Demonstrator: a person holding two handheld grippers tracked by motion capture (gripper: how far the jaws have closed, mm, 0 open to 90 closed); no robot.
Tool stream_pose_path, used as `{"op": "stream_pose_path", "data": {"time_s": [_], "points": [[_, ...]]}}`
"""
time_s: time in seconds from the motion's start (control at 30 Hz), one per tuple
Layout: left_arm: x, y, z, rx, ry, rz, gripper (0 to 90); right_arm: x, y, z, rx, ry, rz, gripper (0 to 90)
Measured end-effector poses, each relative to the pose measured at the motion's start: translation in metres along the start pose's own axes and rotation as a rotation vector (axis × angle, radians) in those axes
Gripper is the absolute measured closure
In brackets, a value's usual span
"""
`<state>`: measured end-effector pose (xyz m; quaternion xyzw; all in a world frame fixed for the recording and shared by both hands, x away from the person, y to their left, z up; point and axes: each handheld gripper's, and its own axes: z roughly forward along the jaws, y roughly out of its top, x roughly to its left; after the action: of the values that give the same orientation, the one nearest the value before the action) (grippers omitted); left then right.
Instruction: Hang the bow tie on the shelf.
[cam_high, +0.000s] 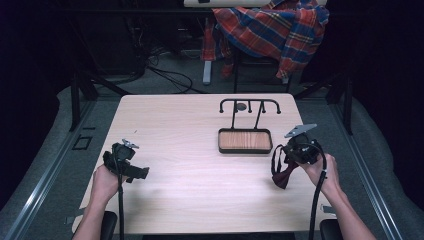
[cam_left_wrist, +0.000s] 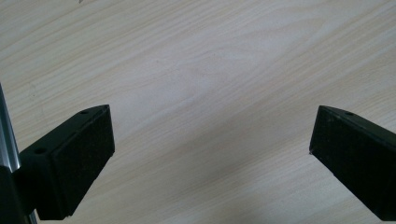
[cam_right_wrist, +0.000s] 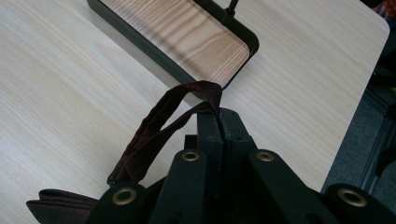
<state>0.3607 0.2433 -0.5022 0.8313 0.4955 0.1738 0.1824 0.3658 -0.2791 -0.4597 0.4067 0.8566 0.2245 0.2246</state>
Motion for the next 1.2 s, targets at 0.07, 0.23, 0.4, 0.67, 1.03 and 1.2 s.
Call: {"op": "stream_pose_path", "data": {"time_s": [0.07,0.23,0.4,0.67,1.03,1.2], "points": [[0.0,0.0,0.0,0.001,-0.001,-0.001,0.1,0.0,0.001,0.0,-0.005,-0.002,0.0,88.7],[0.001,0.0,0.001,0.002,-0.001,-0.003,0.1,-0.002,0.004,0.0,-0.015,-0.005,0.009,88.7],[0.001,0.0,0.001,0.001,0.002,-0.004,0.1,-0.005,0.012,0.0,-0.029,-0.024,0.002,88.6],[0.001,0.0,0.0,0.003,0.003,-0.003,0.1,-0.008,0.014,-0.005,-0.037,-0.03,0.002,88.7],[0.0,0.0,0.001,0.003,0.0,-0.002,0.1,-0.01,0.019,-0.01,-0.055,-0.04,-0.002,88.7],[-0.001,0.0,0.001,0.004,0.0,-0.004,0.1,-0.011,0.021,-0.013,-0.074,-0.048,0.006,88.7]]}}
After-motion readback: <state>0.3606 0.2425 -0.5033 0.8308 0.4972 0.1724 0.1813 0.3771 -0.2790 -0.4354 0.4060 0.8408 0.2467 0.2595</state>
